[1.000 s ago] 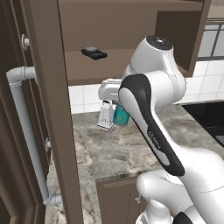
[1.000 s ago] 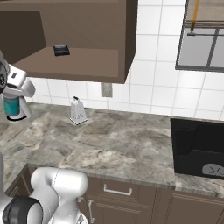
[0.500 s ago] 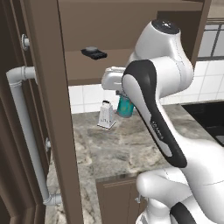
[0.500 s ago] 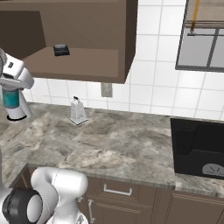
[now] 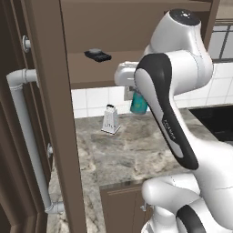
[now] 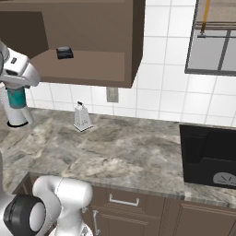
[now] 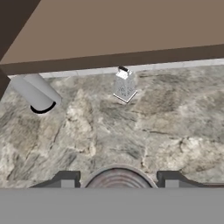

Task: Pick the canned food and jam from the counter and place them in the cabinets closest to them.

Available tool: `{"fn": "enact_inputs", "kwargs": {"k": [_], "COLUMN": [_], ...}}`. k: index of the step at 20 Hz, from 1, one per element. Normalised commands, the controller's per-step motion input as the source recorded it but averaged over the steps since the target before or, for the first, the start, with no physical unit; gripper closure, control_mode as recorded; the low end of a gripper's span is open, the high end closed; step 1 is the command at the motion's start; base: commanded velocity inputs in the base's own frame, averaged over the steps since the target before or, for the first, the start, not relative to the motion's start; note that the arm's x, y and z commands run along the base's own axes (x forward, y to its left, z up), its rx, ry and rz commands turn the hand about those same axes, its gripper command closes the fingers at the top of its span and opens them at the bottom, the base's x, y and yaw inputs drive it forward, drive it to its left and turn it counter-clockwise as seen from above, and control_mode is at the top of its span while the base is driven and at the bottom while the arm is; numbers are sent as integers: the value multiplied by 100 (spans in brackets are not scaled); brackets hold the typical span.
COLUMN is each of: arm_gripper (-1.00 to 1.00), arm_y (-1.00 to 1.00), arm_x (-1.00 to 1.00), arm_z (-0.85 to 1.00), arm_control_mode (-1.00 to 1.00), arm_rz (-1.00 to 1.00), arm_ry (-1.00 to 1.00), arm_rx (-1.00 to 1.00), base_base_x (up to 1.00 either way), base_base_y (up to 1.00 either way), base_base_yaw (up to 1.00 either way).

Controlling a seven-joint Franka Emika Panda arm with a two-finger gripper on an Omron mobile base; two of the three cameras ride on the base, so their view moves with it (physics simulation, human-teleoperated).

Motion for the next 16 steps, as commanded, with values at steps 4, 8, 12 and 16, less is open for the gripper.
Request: {"fn": "enact_inputs", "kwargs": {"k": [4,8,12,16], "arm_gripper": [100,100,100,100], "arm_y": [-30,-35,-35,-30], "arm_x": [0,0,1,13], "arm_z": [2,4,6,16], "arm_control_mode": [-100,-100,-100,-100], "arm_rz": [0,0,0,0], "arm_ry": [-5,-4,-1,0], "arm_rx": [-1,0,0,0], "base_base_x": [0,0,0,0], "base_base_y": [0,0,0,0], "base_base_yaw": [0,0,0,0]}}
